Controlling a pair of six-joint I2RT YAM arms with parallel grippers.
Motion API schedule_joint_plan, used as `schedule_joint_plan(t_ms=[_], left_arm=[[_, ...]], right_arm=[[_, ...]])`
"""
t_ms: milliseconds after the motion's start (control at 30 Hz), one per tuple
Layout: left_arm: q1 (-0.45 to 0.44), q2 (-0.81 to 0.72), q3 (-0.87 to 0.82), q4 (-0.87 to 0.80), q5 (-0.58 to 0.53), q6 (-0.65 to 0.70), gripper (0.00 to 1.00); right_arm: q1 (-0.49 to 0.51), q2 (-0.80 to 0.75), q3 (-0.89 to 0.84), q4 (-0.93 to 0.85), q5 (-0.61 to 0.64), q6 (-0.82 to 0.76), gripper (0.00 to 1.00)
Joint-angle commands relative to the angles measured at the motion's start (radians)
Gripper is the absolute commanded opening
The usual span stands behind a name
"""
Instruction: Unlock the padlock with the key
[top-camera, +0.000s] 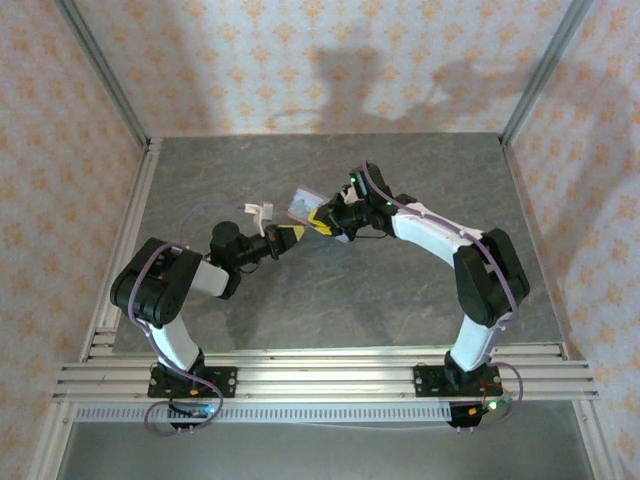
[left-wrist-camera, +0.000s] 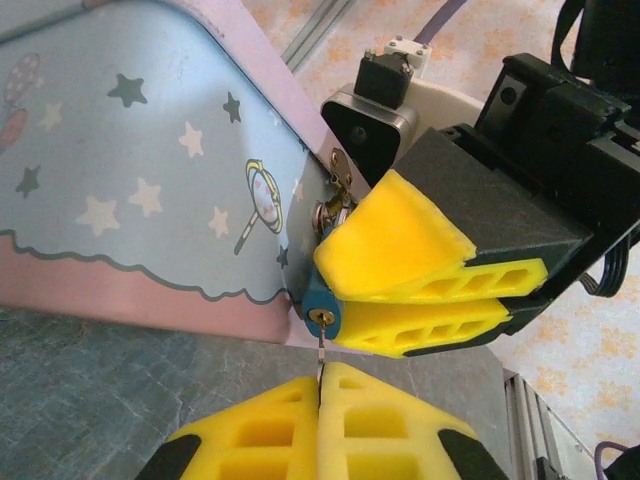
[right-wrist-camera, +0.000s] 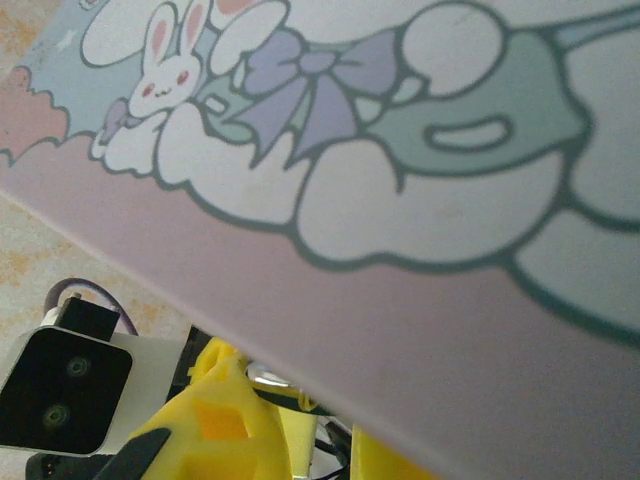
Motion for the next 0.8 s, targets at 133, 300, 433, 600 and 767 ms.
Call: schedule_joint_plan(t_ms=[133,300,433,600,767], left_arm=[[-0.050,0.003,0.035,0.051,-0.021,0.032,0.00],[-0.054,0.011,0.028,0.053,-0.028,0.027,0.00],[-0.049,0.011,0.015,0.052,-0.030,0.029,0.00],[-0.042,0.017,0.017,0.053,-0.020,0.025,0.00],[-0.036,0.014,0.027,0.053,0.002,0.017,0.00]], right_arm=[[0.005,-0.041,0.044,-0.024,-0.081,-0.032,0.00],[0.001,-0.044,0.046,-0.038,-0.075,-0.040,0.00],[-0.010,-0.051,0.044,-0.045,-0.080,-0.047,0.00],[-0.024,-0.065,0.040,-0.072,-0.095,-0.070,0.00],[-0.041,-0.075,0.036,-0.089,-0.114,-0.086,0.00]])
